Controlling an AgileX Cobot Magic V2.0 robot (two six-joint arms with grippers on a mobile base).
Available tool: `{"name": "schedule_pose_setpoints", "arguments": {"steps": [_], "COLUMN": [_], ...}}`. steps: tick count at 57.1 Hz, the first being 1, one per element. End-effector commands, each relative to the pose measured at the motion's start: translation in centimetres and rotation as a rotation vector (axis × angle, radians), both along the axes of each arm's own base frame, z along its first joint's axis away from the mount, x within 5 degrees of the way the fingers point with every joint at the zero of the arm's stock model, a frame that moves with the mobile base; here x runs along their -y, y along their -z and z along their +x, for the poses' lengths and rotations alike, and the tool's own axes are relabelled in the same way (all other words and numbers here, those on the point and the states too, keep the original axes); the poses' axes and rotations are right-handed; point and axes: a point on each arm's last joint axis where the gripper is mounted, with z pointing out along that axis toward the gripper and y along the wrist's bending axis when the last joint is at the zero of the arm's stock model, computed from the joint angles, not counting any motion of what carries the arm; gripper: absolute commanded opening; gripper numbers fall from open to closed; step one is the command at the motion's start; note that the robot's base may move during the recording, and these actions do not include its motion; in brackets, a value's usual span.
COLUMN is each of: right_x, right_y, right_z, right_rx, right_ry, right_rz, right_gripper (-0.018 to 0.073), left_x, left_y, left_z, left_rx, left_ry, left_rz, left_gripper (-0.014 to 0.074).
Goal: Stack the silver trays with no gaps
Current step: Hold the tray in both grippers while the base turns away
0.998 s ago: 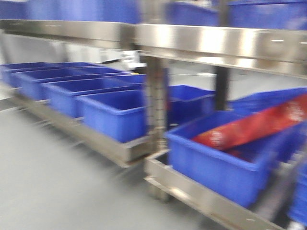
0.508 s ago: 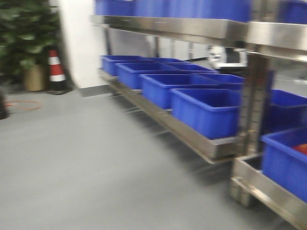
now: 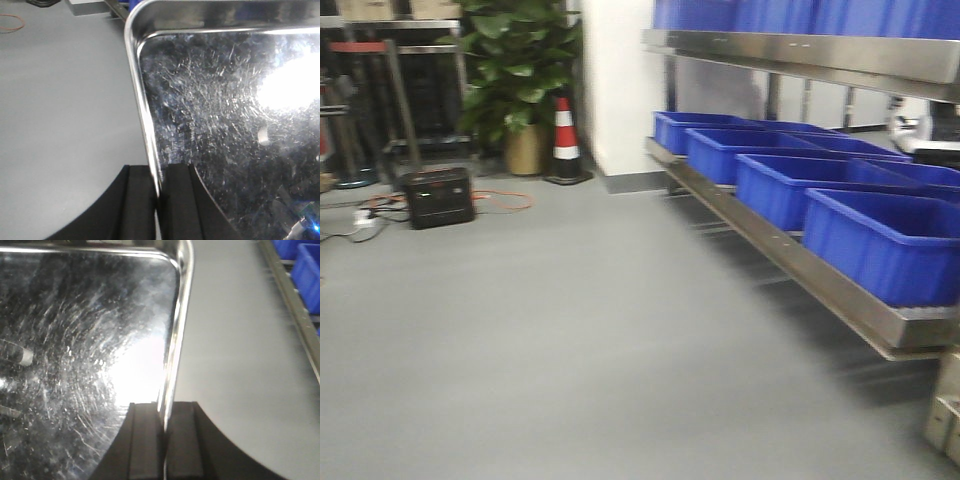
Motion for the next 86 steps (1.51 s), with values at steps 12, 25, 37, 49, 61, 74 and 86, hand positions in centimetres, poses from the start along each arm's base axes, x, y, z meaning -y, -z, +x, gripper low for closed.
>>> {"name": "schedule_pose_setpoints", "arguments": {"steps": [12, 25, 37, 49, 61, 74, 86], "right_x": [0.39, 0.39, 0.39, 0.39, 0.39, 0.39, 0.39], "right_y": [-1.16, -1.16, -1.17, -1.17, -1.17, -1.17, -1.17], "right_z": [-0.26, -0.26, -0.25, -0.25, -0.25, -0.25, -0.25], "right_rx": [0.071, 0.071, 0.072, 0.072, 0.072, 0.072, 0.072], "right_ry": [0.004, 0.004, 0.004, 0.004, 0.004, 0.004, 0.004], "right_rz": [-0.025, -0.025, -0.024, -0.024, -0.024, -0.024, -0.024], "right_gripper": [-0.0079, -0.0079, -0.0079, -0.0079, -0.0079, -0.0079, -0.0079], "left_x": [-0.28, -0.28, -0.28, -0.28, -0.28, -0.28, -0.28], "left_y": [-1.06, -1.06, -1.06, -1.06, -1.06, -1.06, -1.06], "left_z": [-0.46, -0.46, -0.46, -0.46, -0.46, -0.46, -0.46], "left_rx": [0.057, 0.057, 0.057, 0.057, 0.057, 0.057, 0.057], "left_ry": [0.008, 0.008, 0.008, 0.008, 0.008, 0.008, 0.008], "left_rz": [0.002, 0.002, 0.002, 0.002, 0.002, 0.002, 0.002], "left_gripper": [-0.0009, -0.0009, -0.0009, -0.0009, -0.0009, -0.0009, -0.0009]}}
